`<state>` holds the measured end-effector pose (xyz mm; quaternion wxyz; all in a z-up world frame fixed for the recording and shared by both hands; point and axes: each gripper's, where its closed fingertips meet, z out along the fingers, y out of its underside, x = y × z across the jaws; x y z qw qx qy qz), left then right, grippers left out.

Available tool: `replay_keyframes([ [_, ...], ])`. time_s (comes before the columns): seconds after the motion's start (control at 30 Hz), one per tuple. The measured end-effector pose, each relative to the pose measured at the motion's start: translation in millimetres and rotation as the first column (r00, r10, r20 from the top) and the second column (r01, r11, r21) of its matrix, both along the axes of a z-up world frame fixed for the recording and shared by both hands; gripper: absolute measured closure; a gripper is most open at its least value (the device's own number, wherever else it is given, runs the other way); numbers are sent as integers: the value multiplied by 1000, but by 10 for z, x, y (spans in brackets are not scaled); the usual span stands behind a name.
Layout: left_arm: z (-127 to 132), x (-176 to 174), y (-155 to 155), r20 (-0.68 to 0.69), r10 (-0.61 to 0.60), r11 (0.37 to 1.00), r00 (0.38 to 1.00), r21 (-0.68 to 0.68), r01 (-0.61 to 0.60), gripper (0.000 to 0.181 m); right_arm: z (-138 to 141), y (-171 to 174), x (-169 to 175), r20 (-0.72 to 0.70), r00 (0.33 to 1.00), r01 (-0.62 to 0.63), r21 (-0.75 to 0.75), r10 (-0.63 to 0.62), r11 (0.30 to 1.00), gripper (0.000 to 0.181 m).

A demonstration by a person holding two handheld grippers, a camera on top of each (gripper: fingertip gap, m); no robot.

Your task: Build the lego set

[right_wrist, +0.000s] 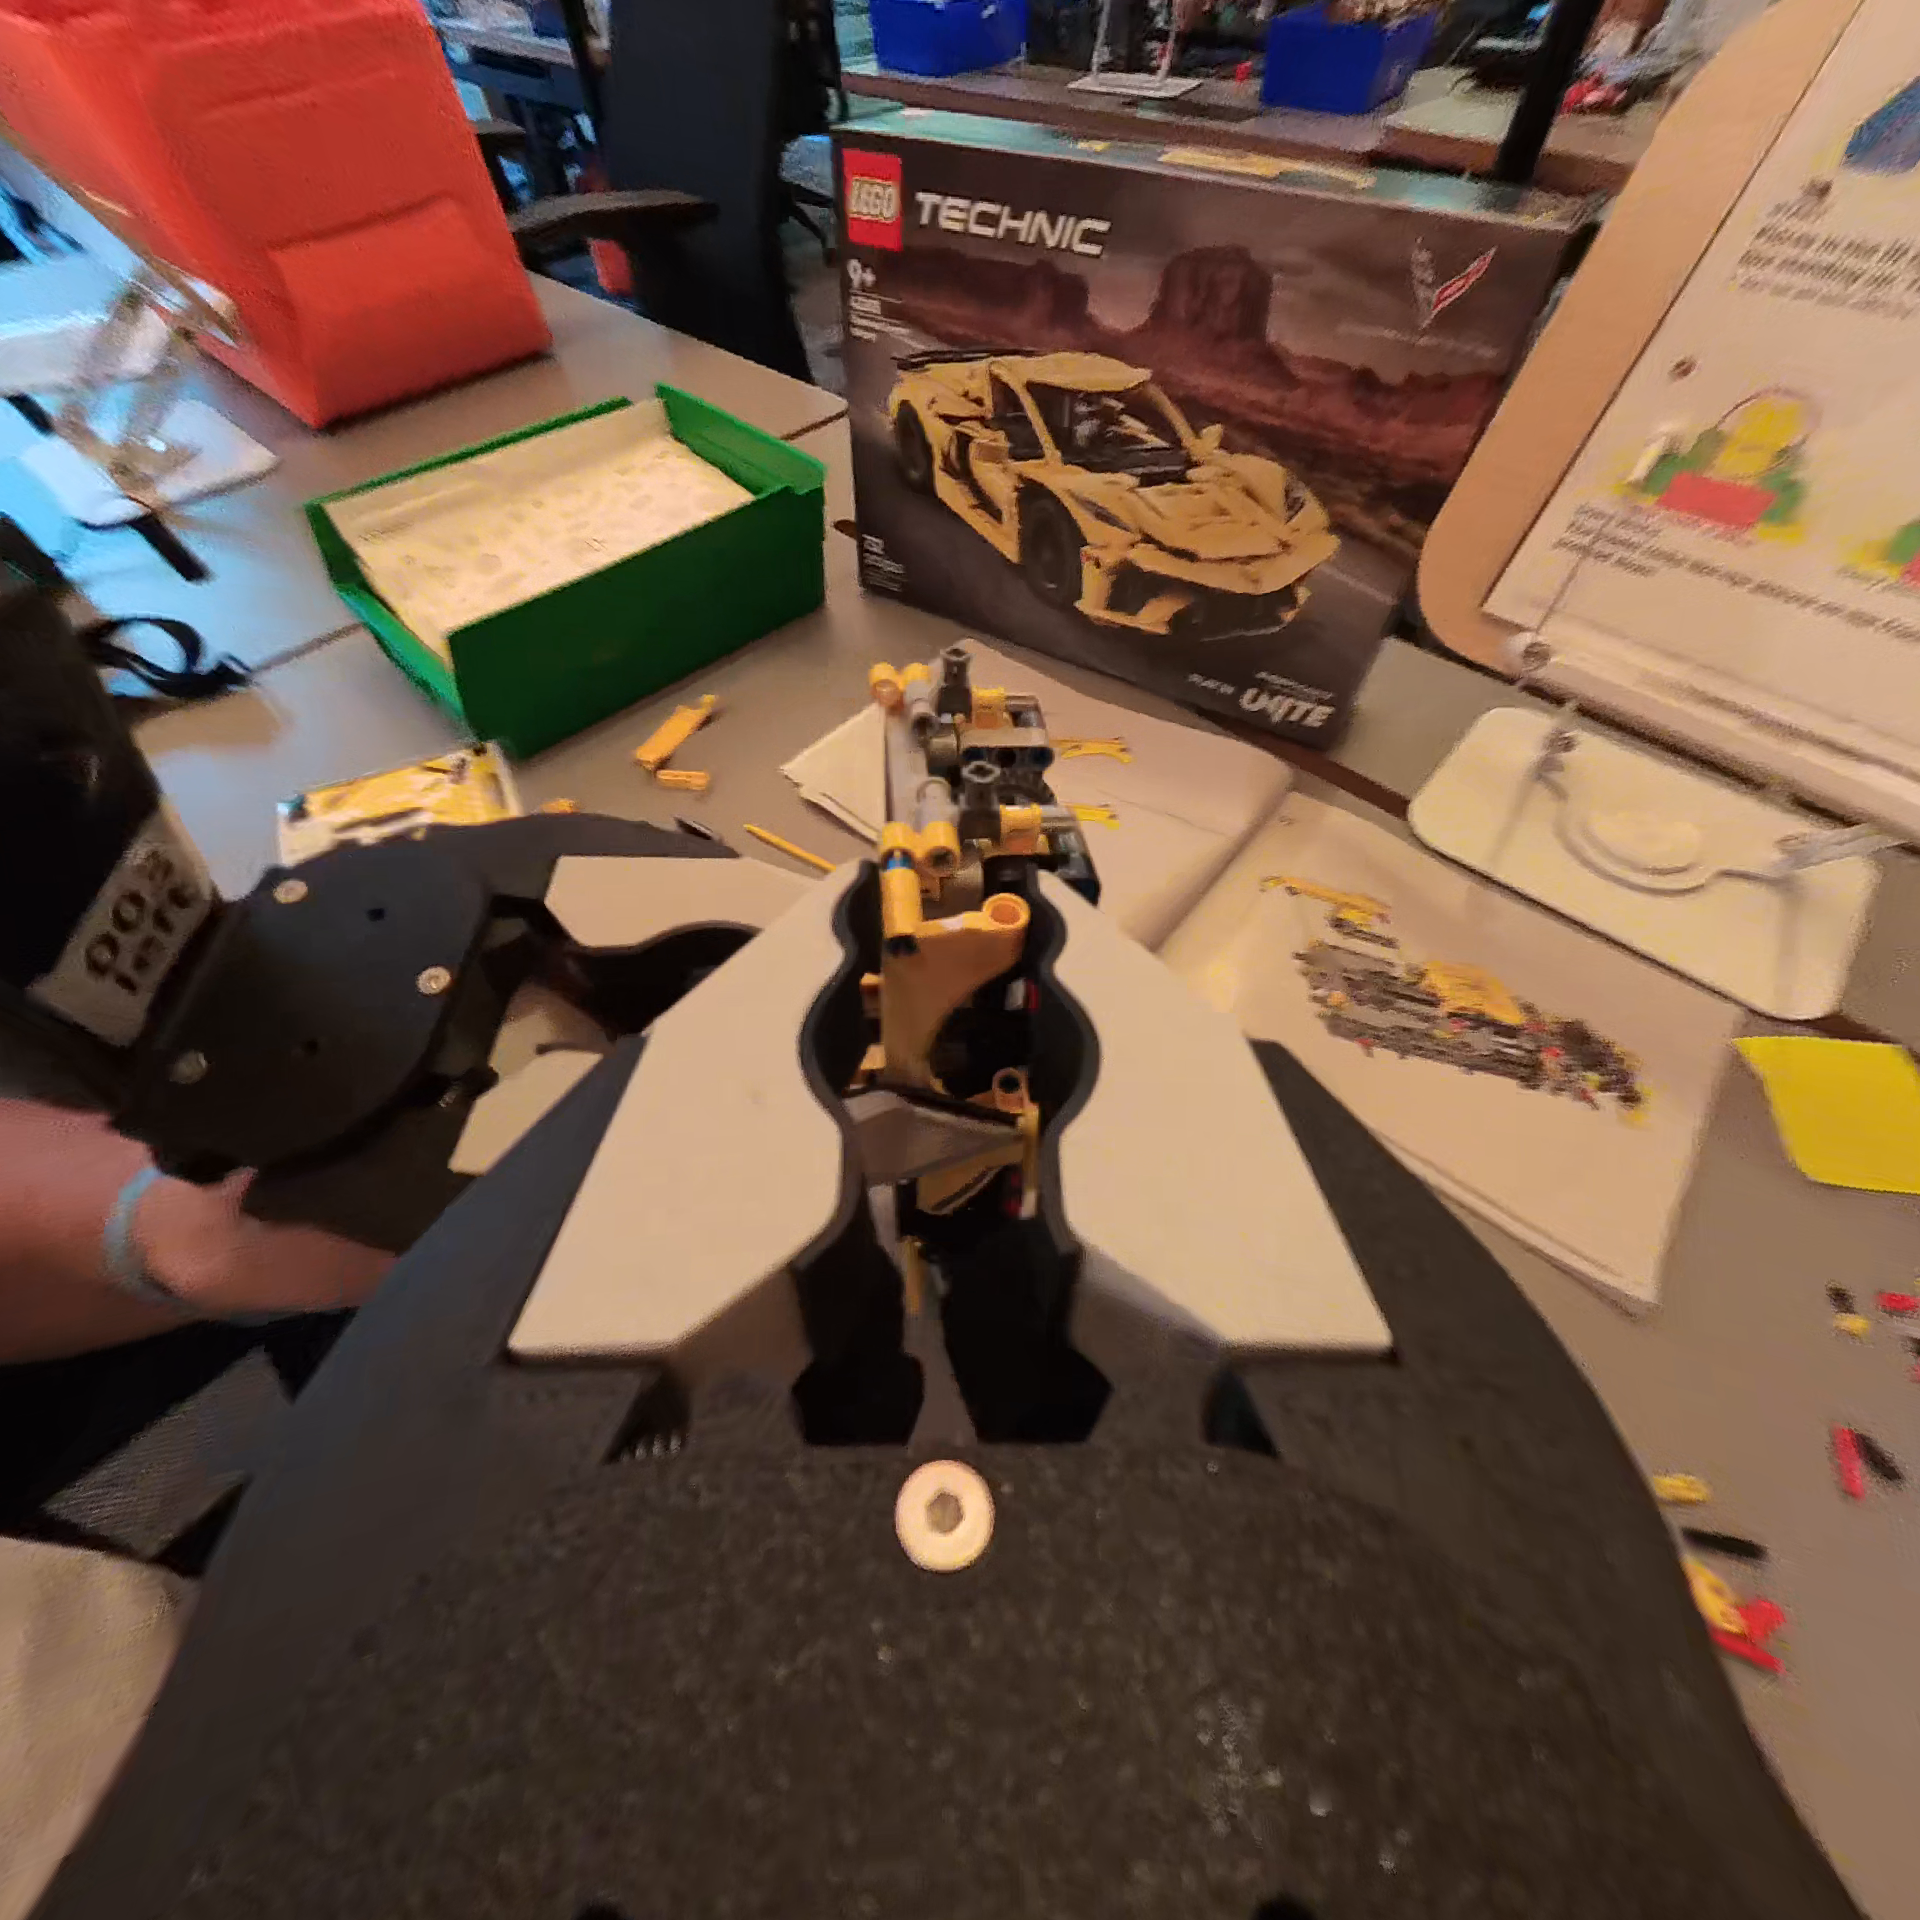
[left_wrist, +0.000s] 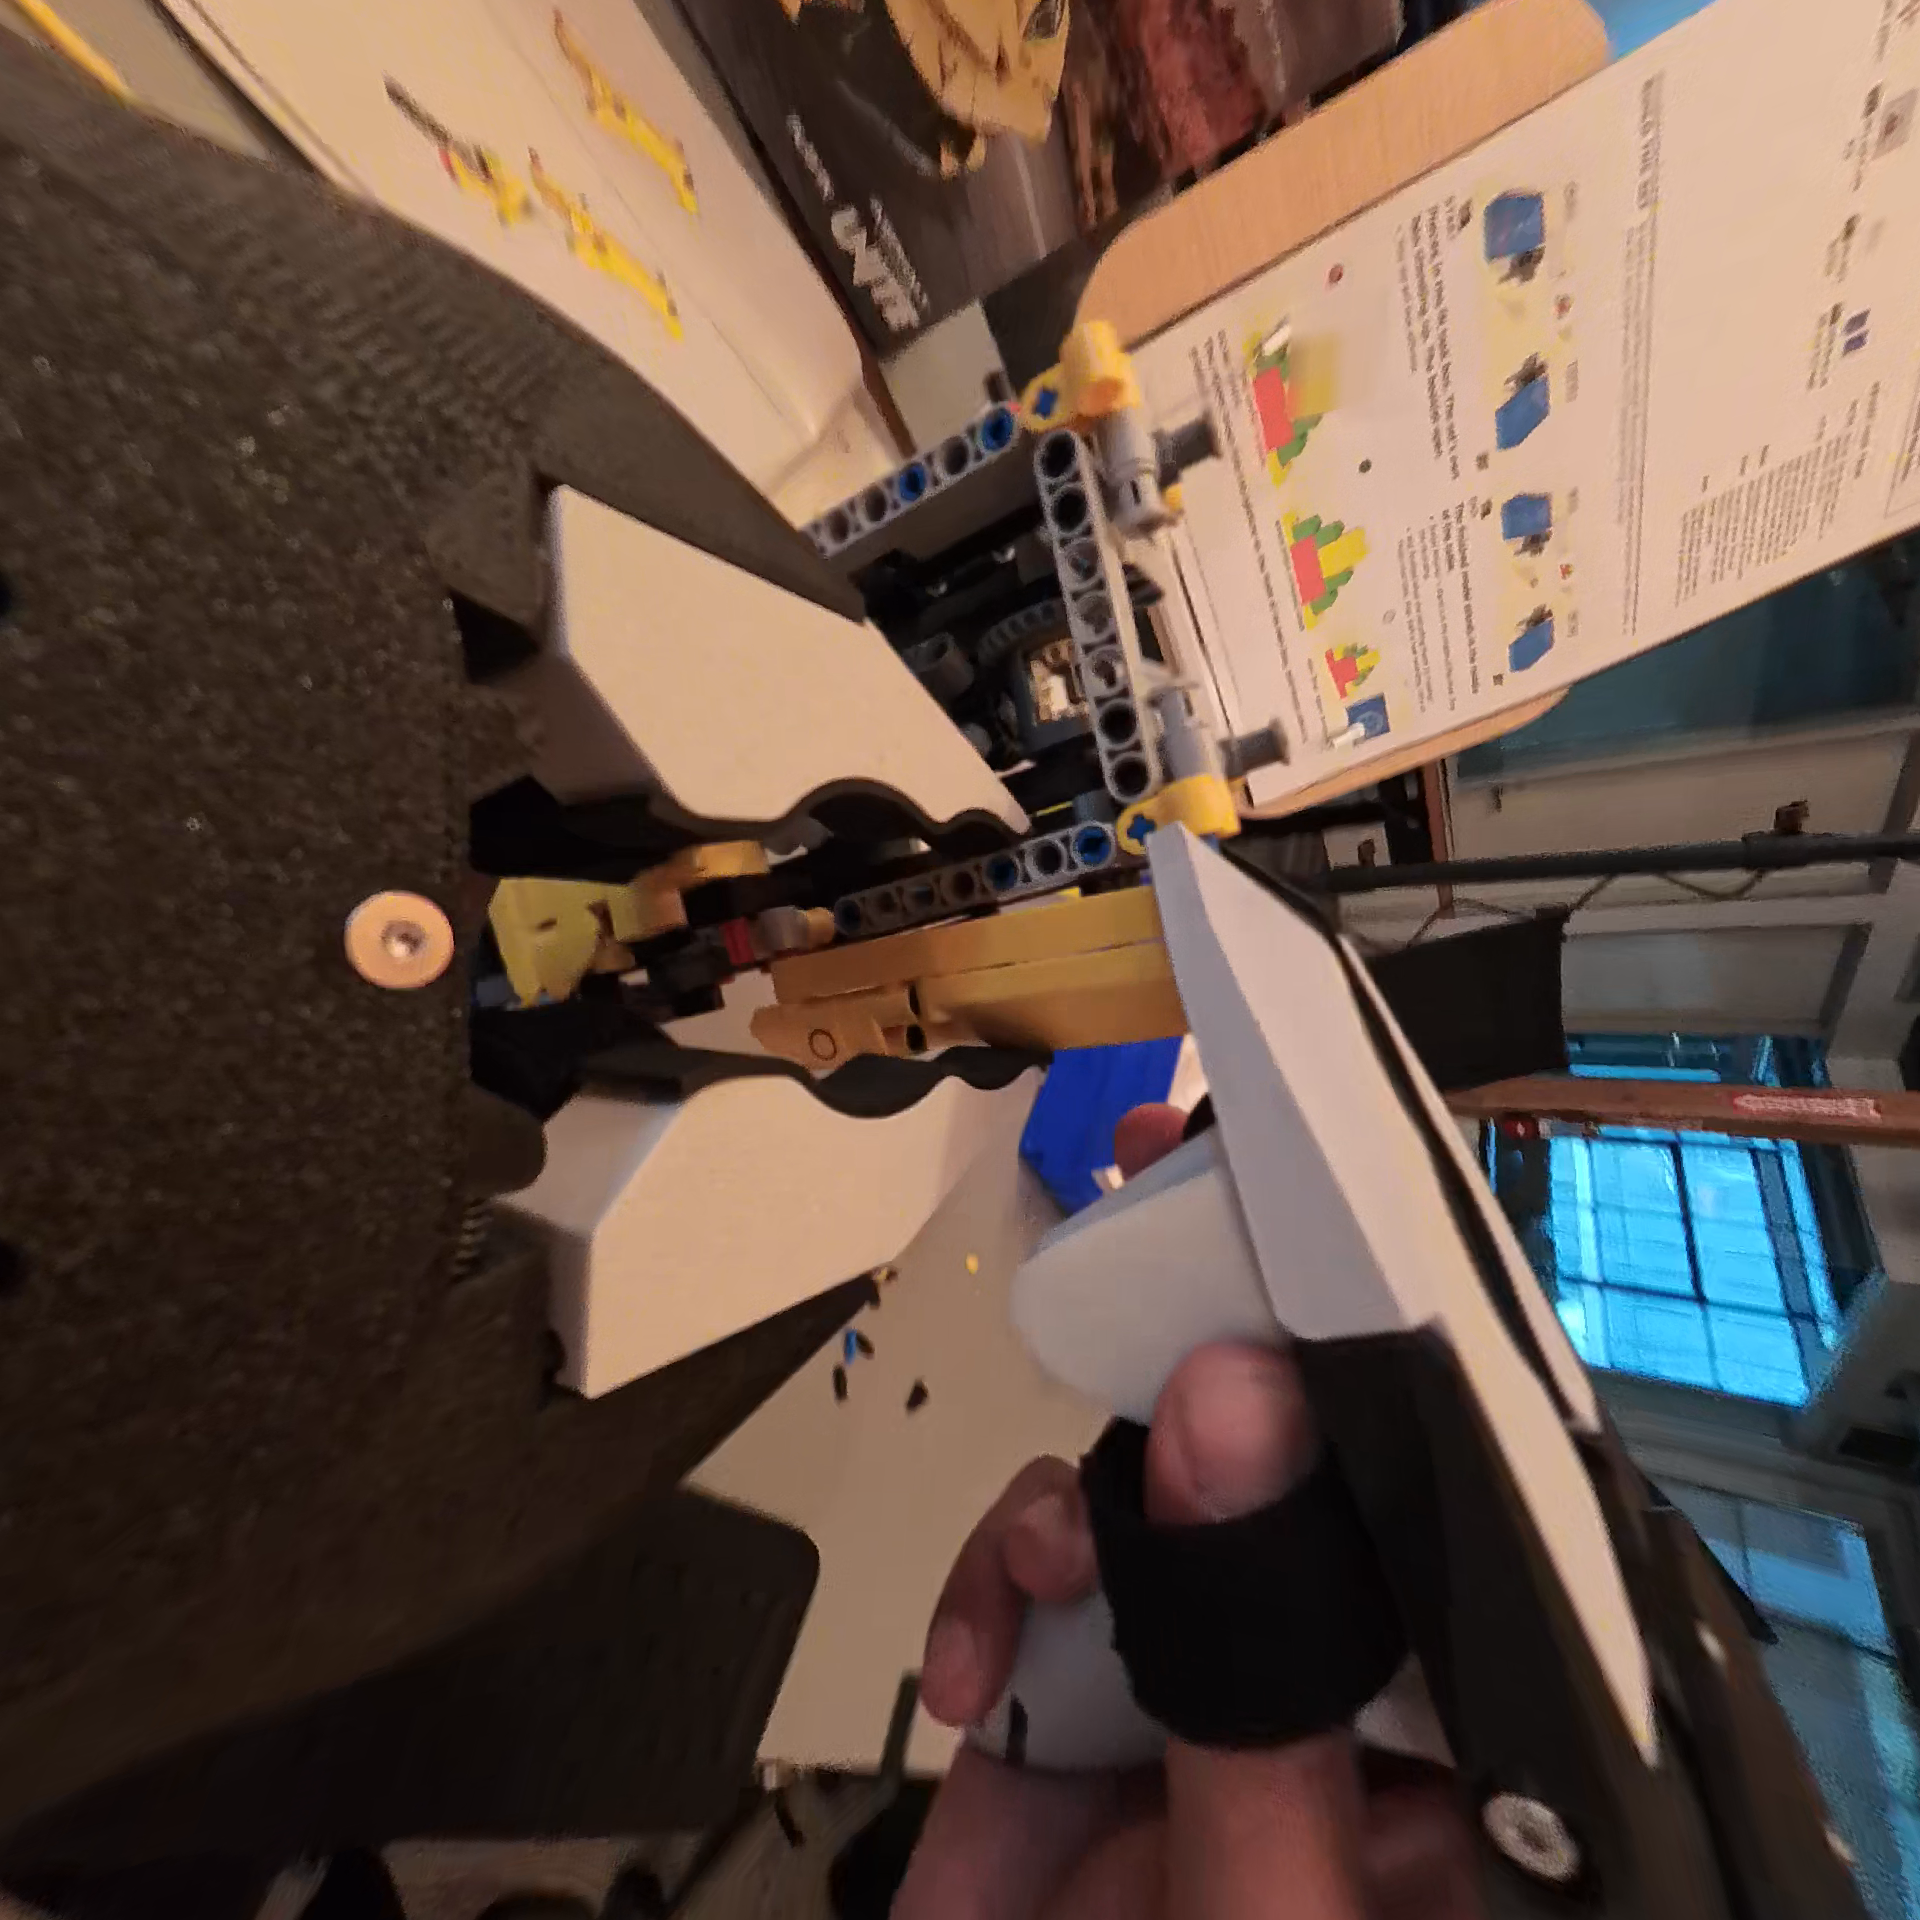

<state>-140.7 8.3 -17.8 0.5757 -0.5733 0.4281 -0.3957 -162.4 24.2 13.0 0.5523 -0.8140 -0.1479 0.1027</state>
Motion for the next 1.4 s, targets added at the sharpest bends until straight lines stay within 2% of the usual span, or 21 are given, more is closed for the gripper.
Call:
replay_keyframes([
  [0.1,1,-6,9,14,-28,1000,1000,-12,28,145,-8,10,-5,40,999,-32,-12,33,999,155],
  [0.17,-2,-9,-3,17,-53,998,998,-36,53,145,17,-22,42,117,991,-68,-27,71,997,147],
  [0.2,-1,-12,-2,15,-63,997,998,-39,64,145,75,-50,37,152,982,-114,-22,116,993,147],
  [0.27,-3,-7,-24,9,-110,993,994,-37,111,145,257,-160,-56,214,938,-282,13,273,959,145],
  [0.33,-10,5,-79,-1,-174,984,985,-25,174,145,326,-263,-105,358,819,-469,-29,447,883,150],
  [0.4,-15,14,-123,-13,-219,976,976,-17,219,145,182,-263,-77,493,644,-568,-202,584,797,131],
  [0.43,-17,21,-142,-18,-237,971,971,-16,237,145,119,-278,-93,521,549,-613,-281,654,738,129],
  [0.57,-32,43,-223,-42,-287,958,957,9,288,145,-60,-234,-38,554,251,-651,-511,794,562,139],
  [0.63,-34,47,-243,-44,-302,953,952,14,303,145,-76,-307,-51,496,158,-668,-583,854,463,149],
  [0.67,-34,49,-235,-45,-302,953,952,11,303,145,-77,-302,-44,473,140,-663,-607,870,437,149],
  [0.77,-29,38,-205,-35,-314,949,949,-5,314,145,-73,-266,-59,397,132,-649,-658,908,382,151],
  [0.9,-16,14,-194,-12,-325,946,946,-10,325,148,-69,-248,-94,328,135,-683,-653,935,327,157],
  [1.03,-16,3,-184,-6,-328,945,945,-14,328,148,-71,-236,-109,341,113,-693,-646,933,320,157],
  [1.17,-15,-1,-183,-6,-337,942,942,-13,336,148,-66,-231,-117,320,162,-697,-632,934,337,157],
  [1.27,-15,11,-185,-12,-357,934,934,-24,357,148,-15,-208,-103,282,256,-713,-591,925,378,152],
  [1.3,-15,10,-191,-15,-366,931,931,-24,365,148,33,-176,-79,271,313,-721,-556,910,413,137],
  [1.37,-14,18,-184,-16,-361,933,933,-25,360,148,112,-44,62,266,476,-675,-500,838,543,117],
  [1.4,-14,31,-184,-21,-360,933,933,-28,360,148,145,-17,127,235,572,-643,-467,786,608,115],
])
